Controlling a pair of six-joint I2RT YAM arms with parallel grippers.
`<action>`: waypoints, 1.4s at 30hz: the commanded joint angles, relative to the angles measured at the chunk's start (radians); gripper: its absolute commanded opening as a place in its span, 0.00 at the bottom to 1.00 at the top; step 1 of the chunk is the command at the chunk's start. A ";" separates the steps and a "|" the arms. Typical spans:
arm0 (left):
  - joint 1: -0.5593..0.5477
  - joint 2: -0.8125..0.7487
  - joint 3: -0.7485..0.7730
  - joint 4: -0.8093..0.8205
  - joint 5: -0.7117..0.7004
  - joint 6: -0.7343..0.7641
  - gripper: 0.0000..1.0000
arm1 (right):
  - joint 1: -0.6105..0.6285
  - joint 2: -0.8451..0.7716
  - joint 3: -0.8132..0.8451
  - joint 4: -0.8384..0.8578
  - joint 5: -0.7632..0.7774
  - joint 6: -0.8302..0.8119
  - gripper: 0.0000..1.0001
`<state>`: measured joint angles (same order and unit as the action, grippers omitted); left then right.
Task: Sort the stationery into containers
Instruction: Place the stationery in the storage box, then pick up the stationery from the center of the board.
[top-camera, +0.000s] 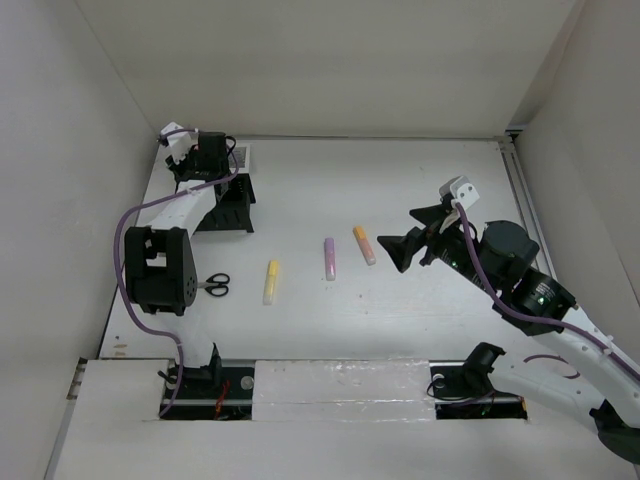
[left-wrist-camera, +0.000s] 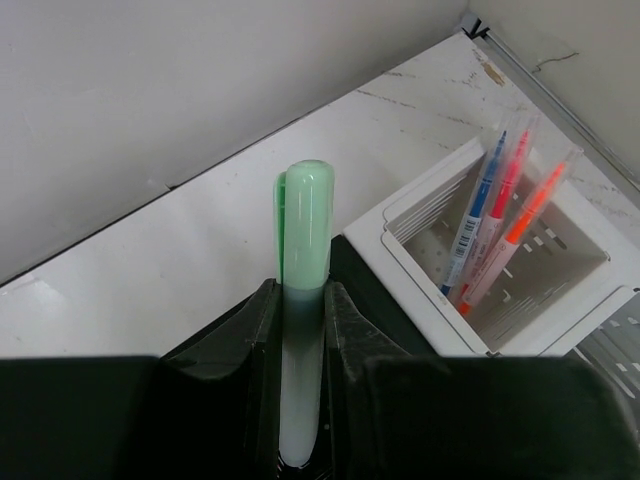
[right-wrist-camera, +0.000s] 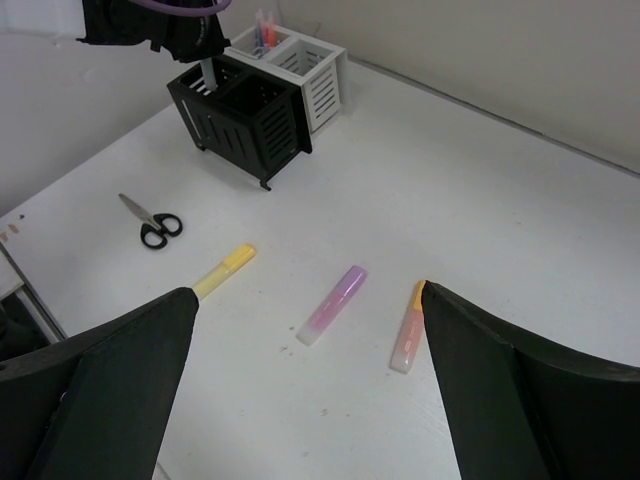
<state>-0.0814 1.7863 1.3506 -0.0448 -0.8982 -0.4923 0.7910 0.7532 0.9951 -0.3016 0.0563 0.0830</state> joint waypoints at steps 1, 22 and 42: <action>0.000 -0.024 0.010 0.023 -0.025 -0.017 0.00 | -0.009 -0.002 0.000 0.075 0.014 0.000 1.00; -0.024 -0.025 0.012 -0.023 -0.056 -0.020 0.41 | -0.009 -0.029 0.000 0.065 0.014 0.000 1.00; -0.423 -0.211 0.283 -0.688 0.120 -0.176 1.00 | -0.009 -0.048 0.117 -0.082 0.134 -0.046 1.00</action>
<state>-0.4454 1.5890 1.7187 -0.4744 -0.8482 -0.5705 0.7910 0.7216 1.0370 -0.3573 0.1333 0.0704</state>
